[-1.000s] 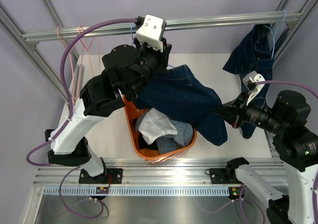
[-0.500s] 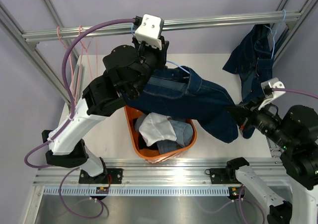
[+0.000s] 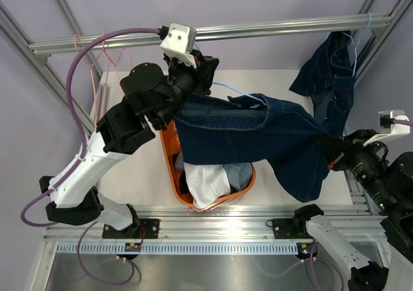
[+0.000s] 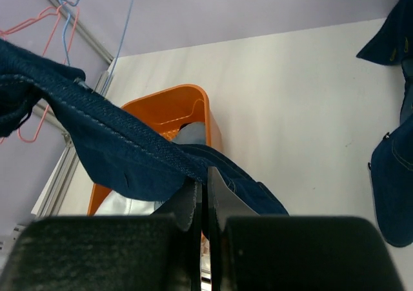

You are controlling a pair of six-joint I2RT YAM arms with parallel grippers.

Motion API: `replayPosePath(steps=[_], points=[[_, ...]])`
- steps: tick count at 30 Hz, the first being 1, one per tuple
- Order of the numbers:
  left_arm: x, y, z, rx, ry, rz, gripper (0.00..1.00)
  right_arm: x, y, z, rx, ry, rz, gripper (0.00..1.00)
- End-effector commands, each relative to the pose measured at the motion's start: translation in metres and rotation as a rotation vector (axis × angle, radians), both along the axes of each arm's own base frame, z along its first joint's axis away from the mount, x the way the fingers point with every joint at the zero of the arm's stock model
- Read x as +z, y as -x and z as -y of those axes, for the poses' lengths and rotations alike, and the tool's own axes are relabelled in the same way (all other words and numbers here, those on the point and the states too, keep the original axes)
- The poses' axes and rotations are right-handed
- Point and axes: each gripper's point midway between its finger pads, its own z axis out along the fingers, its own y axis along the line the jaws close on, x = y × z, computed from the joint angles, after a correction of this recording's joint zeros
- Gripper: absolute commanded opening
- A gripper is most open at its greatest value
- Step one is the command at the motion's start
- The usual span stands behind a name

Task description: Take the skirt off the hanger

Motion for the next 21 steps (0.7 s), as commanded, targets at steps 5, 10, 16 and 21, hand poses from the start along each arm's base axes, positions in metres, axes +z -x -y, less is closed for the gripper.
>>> replayPosePath(steps=[5,10,16,21], points=[[0.031,0.028,-0.118,0.139,-0.071,0.237,0.0,0.032,0.003,0.074,-0.405,0.025,0.052,0.0],[0.008,0.035,-0.143,0.189,-0.111,0.23,0.0,0.056,-0.003,0.076,-0.424,0.023,0.079,0.0],[-0.007,0.039,-0.173,0.272,-0.161,0.209,0.0,0.059,-0.01,0.086,-0.485,0.066,0.062,0.0],[-0.012,0.048,-0.189,0.296,-0.153,0.218,0.0,0.054,-0.01,0.089,-0.502,0.084,0.05,0.0]])
